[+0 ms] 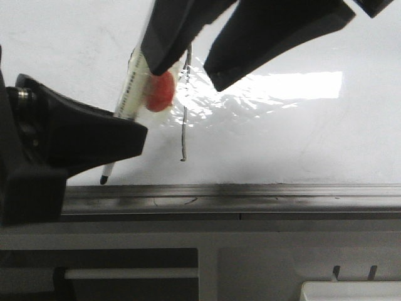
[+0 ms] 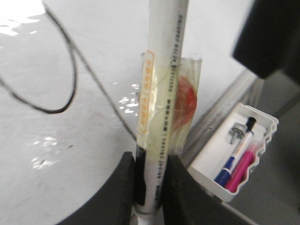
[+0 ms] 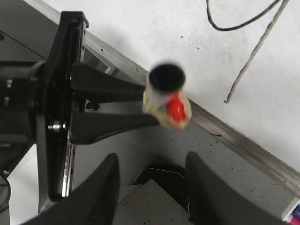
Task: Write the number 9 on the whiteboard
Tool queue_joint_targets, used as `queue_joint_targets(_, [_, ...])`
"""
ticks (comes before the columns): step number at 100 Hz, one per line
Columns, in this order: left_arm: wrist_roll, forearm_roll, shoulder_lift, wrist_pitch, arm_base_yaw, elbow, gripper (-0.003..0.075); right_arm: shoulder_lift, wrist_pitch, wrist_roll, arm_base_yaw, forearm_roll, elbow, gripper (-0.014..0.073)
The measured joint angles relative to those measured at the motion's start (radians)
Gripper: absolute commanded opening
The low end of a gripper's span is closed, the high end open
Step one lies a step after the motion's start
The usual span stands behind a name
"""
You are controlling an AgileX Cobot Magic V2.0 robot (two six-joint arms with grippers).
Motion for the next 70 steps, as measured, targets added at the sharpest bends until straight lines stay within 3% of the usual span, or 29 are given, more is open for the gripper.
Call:
queue_joint_targets(21, [0.0, -0.388, -0.037, 0.01, 0.0, 0.0, -0.002, 0.0, 0.005, 0.0, 0.0, -0.01, 0.0, 0.0359])
queue_joint_targets(40, [0.077, -0.634, -0.082, 0.066, 0.0, 0.0, -0.002, 0.0, 0.009, 0.0, 0.0, -0.01, 0.0, 0.0359])
queue_joint_targets(70, [0.111, -0.715, -0.062, 0.086, 0.0, 0.0, -0.002, 0.0, 0.023, 0.003, 0.0, -0.006, 0.0, 0.0359])
